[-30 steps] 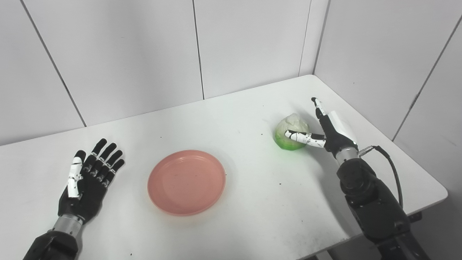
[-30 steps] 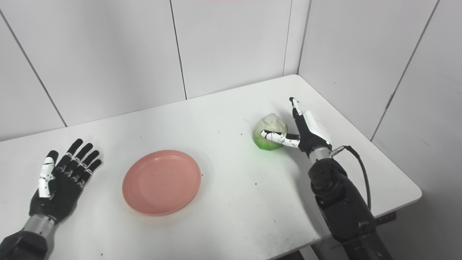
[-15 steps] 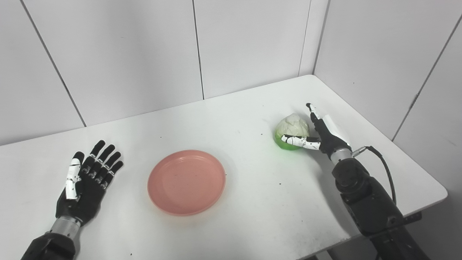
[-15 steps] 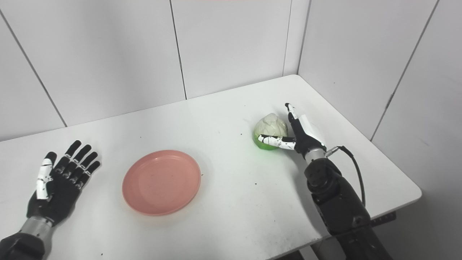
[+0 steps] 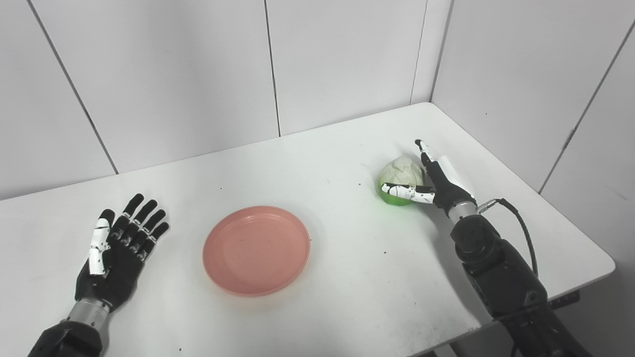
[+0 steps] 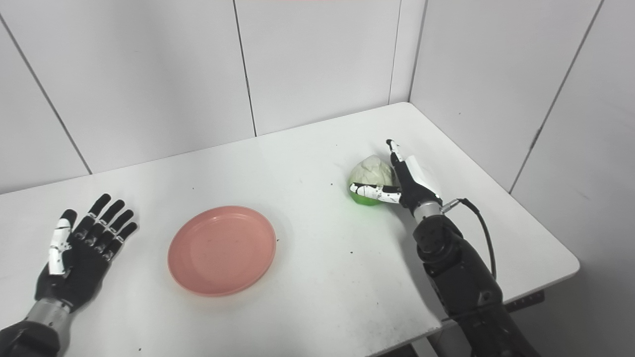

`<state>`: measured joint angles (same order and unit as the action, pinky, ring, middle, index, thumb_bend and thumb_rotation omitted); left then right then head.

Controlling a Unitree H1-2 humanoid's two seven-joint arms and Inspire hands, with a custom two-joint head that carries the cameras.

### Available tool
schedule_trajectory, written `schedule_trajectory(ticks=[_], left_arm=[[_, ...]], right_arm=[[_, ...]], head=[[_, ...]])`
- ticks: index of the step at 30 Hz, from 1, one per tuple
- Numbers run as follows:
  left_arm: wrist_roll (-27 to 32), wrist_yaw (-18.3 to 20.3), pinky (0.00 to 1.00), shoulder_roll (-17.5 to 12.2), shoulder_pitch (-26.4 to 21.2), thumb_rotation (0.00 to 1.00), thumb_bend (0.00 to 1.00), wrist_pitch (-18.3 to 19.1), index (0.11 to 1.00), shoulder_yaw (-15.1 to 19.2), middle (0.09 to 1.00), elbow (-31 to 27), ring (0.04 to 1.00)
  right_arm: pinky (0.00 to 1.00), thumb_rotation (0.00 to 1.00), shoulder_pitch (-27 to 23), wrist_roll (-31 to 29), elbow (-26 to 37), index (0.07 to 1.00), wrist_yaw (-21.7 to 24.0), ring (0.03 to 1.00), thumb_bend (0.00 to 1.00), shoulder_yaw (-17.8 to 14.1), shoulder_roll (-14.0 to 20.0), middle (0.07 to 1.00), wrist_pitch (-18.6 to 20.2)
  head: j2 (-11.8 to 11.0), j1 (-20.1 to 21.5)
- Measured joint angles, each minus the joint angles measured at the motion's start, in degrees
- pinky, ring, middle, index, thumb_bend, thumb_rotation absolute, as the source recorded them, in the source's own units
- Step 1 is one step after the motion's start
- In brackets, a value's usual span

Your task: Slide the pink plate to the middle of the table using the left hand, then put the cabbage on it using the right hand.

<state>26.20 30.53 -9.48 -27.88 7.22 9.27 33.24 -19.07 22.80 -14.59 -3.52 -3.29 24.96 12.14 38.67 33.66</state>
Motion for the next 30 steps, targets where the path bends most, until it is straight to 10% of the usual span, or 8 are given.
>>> schedule_trajectory(ticks=[19,30], left_arm=[[0.0,-0.62,0.94,0.04,0.95,1.0,0.45,0.74,0.947,-0.05,0.953,-1.88,0.941],[0.01,-1.01,0.94,0.1,1.5,1.0,0.45,1.24,0.948,-0.11,0.952,-2.81,0.938]], right_arm=[[0.88,0.45,-2.4,-1.68,-2.12,1.0,1.27,0.962,1.0,2.07,-0.02,0.984,0.02],[0.75,0.1,-5.12,-8.07,-7.32,0.851,2.13,0.797,1.0,0.71,0.13,0.837,-4.55]], head=[[0.0,-1.23],[0.44,-1.85]])
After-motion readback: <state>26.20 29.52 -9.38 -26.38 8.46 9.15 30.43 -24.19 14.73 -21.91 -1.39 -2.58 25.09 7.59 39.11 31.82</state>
